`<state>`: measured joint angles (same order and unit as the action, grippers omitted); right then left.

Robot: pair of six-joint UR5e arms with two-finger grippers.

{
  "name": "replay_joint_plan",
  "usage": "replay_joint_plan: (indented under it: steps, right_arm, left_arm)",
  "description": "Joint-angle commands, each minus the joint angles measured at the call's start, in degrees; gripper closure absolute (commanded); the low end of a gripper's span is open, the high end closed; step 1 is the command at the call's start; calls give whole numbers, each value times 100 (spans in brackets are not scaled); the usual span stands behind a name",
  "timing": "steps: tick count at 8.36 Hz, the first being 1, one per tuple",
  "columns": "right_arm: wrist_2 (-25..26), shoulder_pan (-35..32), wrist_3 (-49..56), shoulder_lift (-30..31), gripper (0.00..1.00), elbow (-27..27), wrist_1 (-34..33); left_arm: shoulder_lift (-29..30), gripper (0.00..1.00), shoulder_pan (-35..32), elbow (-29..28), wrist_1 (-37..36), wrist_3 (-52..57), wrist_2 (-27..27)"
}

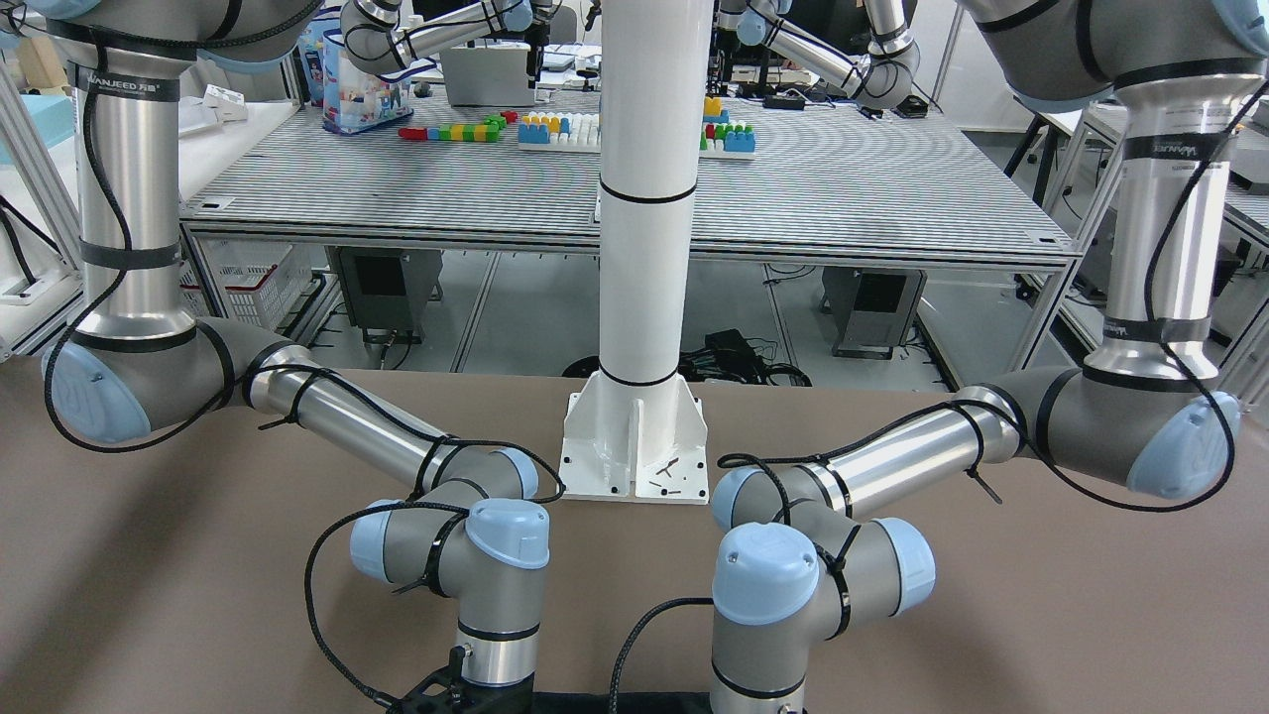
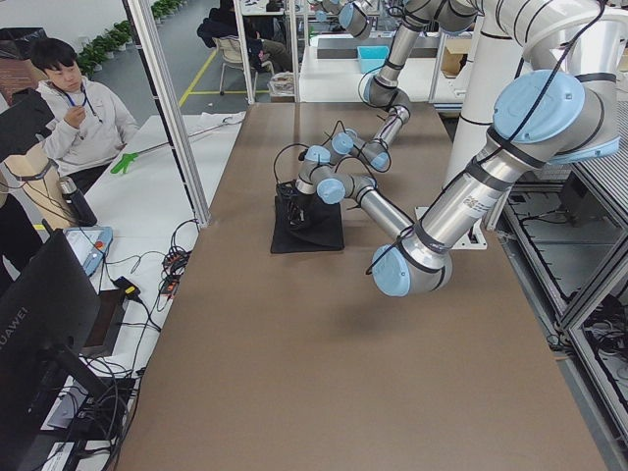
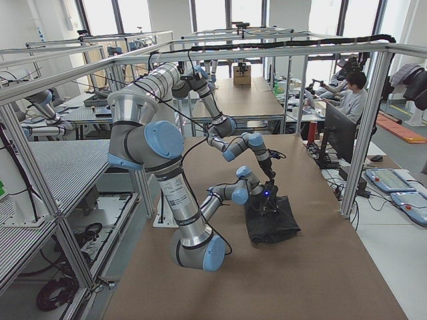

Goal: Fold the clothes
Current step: 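Lower the held corners onto the shirt's far edge with both grippers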

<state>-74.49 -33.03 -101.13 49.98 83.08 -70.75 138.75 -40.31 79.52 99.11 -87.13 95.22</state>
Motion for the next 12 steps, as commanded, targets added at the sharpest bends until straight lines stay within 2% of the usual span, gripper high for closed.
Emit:
replay_joint_plan:
  steps: [1, 2, 4, 6, 7, 10, 11, 12]
  right_arm:
    - [5, -11, 698, 29, 19, -406, 185]
    - [-30, -89, 674, -14, 8, -372, 194]
    - [-756, -449, 595, -76, 8, 65, 273]
    - [-786, -407, 184, -6, 8, 244, 273]
    - [-786, -241, -141, 142, 8, 314, 273]
    - [-760, 296, -214, 713, 9, 901, 299]
    - [-751, 306, -267, 715, 20, 981, 308]
    - [-751, 306, -667, 680, 56, 982, 317]
  left_arm:
    - [55, 36, -30, -578, 548, 607, -4]
    - [29, 0, -47, -456, 557, 592, -13]
    - [-233, 0, -91, 271, 566, 583, 66]
    - [-392, 0, -91, 459, 574, 583, 58]
    - [-402, 0, -91, 459, 574, 583, 58]
    - [-402, 0, -91, 459, 566, 583, 49]
    - [-419, 0, -91, 459, 566, 583, 40]
    - [-437, 0, -91, 459, 574, 583, 49]
